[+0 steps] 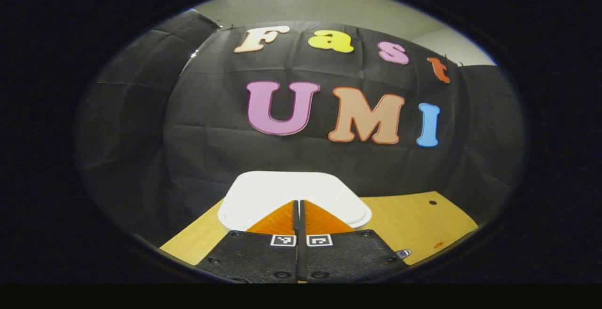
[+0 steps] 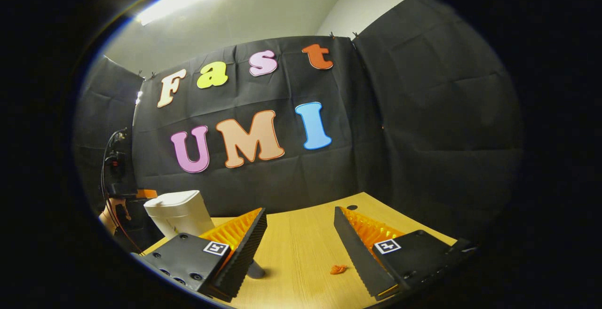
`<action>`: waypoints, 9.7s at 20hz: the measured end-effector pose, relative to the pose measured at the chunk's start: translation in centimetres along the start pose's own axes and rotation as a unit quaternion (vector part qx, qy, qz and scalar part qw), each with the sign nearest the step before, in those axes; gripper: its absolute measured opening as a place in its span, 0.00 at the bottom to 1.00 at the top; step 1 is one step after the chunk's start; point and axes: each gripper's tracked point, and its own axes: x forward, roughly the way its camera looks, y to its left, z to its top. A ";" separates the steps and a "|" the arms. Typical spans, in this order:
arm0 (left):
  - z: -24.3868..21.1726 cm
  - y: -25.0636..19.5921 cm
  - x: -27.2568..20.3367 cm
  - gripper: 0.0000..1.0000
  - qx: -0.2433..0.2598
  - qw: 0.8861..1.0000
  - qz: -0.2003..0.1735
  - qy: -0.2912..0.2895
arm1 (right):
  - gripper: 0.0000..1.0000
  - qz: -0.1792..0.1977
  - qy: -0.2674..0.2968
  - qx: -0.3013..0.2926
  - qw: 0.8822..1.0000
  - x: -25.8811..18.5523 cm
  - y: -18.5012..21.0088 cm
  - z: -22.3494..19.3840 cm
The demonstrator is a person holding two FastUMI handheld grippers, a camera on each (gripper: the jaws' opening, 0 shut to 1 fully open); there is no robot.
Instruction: Press the lid of the desktop garbage bin to open it, pick up the crumpled paper on the desktop and throw it into the bin, then pick up the pop can on the desktop and drop it into the bin, and finally close the garbage bin lid.
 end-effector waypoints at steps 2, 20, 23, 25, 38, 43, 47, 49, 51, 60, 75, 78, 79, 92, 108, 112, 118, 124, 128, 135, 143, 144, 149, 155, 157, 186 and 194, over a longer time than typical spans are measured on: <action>-0.2 0.1 0.0 0.00 0.005 1.000 -0.001 0.003 | 0.96 -0.009 0.003 0.002 1.000 0.1 -0.6 -0.1; 11.6 -6.0 -7.0 0.00 0.068 0.979 -0.018 -0.191 | 0.96 0.011 0.050 -0.014 0.999 2.0 0.3 -4.1; 10.3 -6.8 -9.6 0.07 0.069 0.976 -0.015 -0.205 | 0.96 0.009 0.061 -0.026 0.998 3.3 -0.6 -6.0; 8.6 -8.0 -10.8 0.40 0.062 0.976 -0.036 -0.205 | 0.96 0.007 0.079 -0.036 0.996 4.4 -1.5 -8.1; 2.2 -7.3 -18.2 0.94 0.017 0.982 0.024 -0.188 | 0.96 -0.006 0.272 -0.056 0.961 14.0 -6.7 -24.2; 0.9 -4.6 -19.8 0.92 0.039 0.981 0.082 -0.169 | 0.84 -0.017 0.335 -0.066 0.940 15.4 -9.0 -28.0; 1.1 -3.0 -21.0 0.92 0.044 0.978 0.111 -0.172 | 0.51 -0.007 0.352 -0.065 0.934 15.5 -8.7 -28.7; 1.4 -2.1 -21.5 0.92 0.040 0.975 0.124 -0.179 | 0.41 0.009 0.363 -0.057 0.930 15.4 -8.3 -28.4; 1.4 -1.7 -21.9 0.92 0.030 0.974 0.129 -0.183 | 0.37 0.034 0.350 -0.059 0.934 15.6 -7.4 -26.4; 0.8 2.2 -24.3 0.92 0.010 0.971 0.152 -0.186 | 0.37 0.307 0.175 -0.101 0.930 12.5 17.4 -6.1; -4.1 11.3 -33.8 0.92 0.025 0.951 0.285 -0.120 | 0.55 0.389 0.124 -0.183 0.895 20.5 46.3 -6.2; -4.0 11.4 -33.9 0.95 0.028 0.951 0.285 -0.115 | 0.92 0.383 0.114 -0.189 0.897 21.0 46.0 -6.4; -3.9 10.7 -33.3 0.96 0.029 0.955 0.272 -0.115 | 0.96 0.383 0.105 -0.183 0.899 20.6 45.5 -5.6; -11.6 -14.7 -12.6 0.93 0.015 0.994 -0.096 -0.042 | 0.96 0.159 -0.035 -0.129 0.978 13.2 14.3 12.5; -24.5 -24.0 -1.7 0.93 0.007 0.984 -0.142 0.105 | 0.96 -0.067 -0.046 -0.100 0.992 3.7 -5.3 13.9; -28.8 -22.8 -1.5 0.92 0.018 0.979 -0.112 0.168 | 0.96 -0.055 -0.045 -0.119 0.990 4.0 -4.9 13.8; -25.0 -21.9 -2.4 0.77 0.008 0.985 -0.098 0.143 | 0.96 -0.038 -0.035 -0.129 0.990 4.3 -6.0 13.1; -5.7 -19.9 -6.1 0.75 -0.014 0.995 -0.099 -0.014 | 0.96 0.038 0.008 -0.115 0.993 5.5 -7.3 9.1; 6.3 -13.7 -5.7 0.75 -0.057 0.992 -0.051 -0.096 | 0.96 0.094 0.071 -0.066 0.991 6.1 -9.0 5.0; 6.1 -2.6 0.6 0.76 -0.031 0.999 0.028 -0.028 | 0.96 0.021 0.097 -0.057 0.993 5.3 -13.1 2.9; 5.0 -1.4 3.5 0.90 -0.024 0.998 -0.056 -0.003 | 0.94 -0.053 0.087 -0.031 0.994 2.6 -6.9 0.2; 6.2 -1.5 3.1 0.91 -0.015 0.998 -0.065 -0.017 | 0.94 -0.056 0.086 -0.030 0.994 2.5 -6.3 0.0; 17.0 -2.4 2.3 0.90 0.042 0.989 -0.094 -0.104 | 0.96 -0.067 0.096 -0.027 0.993 2.7 -4.8 -1.3; 24.8 -1.3 6.8 0.95 0.087 0.987 -0.038 -0.128 | 0.96 -0.079 0.124 -0.020 0.989 2.6 -6.0 -3.2; 24.8 -0.9 8.9 0.99 0.071 0.991 -0.029 -0.107 | 0.96 -0.090 0.125 -0.016 0.988 2.2 -6.9 -3.2; 0.4 2.8 3.2 0.90 0.054 0.997 -0.031 0.056 | 0.96 -0.059 0.176 -0.029 0.982 1.0 -7.5 -6.1; 0.8 2.7 3.7 0.93 0.068 0.997 -0.004 -0.047 | 0.96 -0.052 0.198 -0.036 0.978 0.3 -7.5 -8.1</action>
